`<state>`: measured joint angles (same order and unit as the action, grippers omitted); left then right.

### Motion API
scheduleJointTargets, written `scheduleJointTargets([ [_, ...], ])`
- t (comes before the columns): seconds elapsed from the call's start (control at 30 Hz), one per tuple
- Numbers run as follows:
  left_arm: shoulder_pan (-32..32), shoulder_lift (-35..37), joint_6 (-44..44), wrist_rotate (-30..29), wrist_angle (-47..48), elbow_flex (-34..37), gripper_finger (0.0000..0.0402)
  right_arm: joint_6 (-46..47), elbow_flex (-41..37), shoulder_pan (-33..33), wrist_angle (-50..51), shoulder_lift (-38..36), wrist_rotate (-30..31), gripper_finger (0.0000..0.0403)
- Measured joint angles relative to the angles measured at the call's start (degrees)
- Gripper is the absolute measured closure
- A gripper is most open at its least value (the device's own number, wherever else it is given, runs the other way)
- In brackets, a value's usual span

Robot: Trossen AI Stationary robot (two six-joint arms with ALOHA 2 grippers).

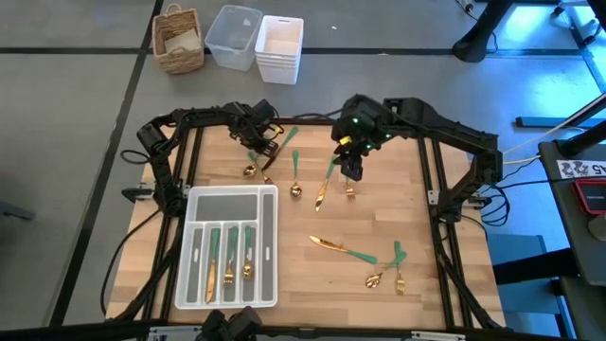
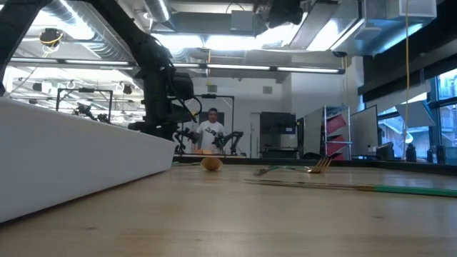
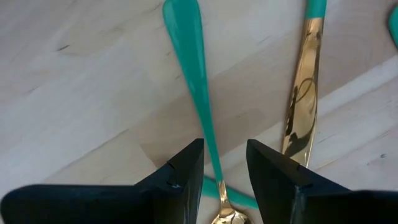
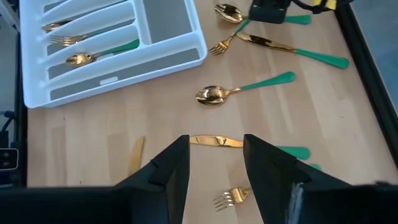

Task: Sort silverware
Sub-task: Put the green spoon on the silverware tray

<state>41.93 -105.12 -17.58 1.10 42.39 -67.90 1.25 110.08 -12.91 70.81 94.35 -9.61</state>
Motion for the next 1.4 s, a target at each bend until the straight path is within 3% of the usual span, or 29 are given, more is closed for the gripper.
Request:
scheduleJointTargets([
  [0.57,-0.1,-5.0,-0.2,-0.4,-0.2,-0.2,0.0289,0.0,0.0,0.3,0.0,0.0,0.1,0.0249],
  [0.83,0.0,-5.1,0.0,-0.9,-0.1,-0.1,0.0384,0.0,0.0,0.2,-0.2,0.0,0.2,0.0249],
  [1.0,0.1,-4.9,0.0,-0.3,-0.1,-0.1,0.0387,0.0,0.0,0.1,-0.4,0.0,0.2,0.0249],
  [1.17,1.2,-2.8,0.2,2.0,0.0,0.2,0.0396,-0.2,0.0,0.1,-0.4,0.0,0.2,0.0249],
  [1.4,4.1,4.0,-0.6,11.9,0.4,-0.2,0.0398,-2.3,0.0,0.2,-0.4,0.0,1.5,0.0249],
])
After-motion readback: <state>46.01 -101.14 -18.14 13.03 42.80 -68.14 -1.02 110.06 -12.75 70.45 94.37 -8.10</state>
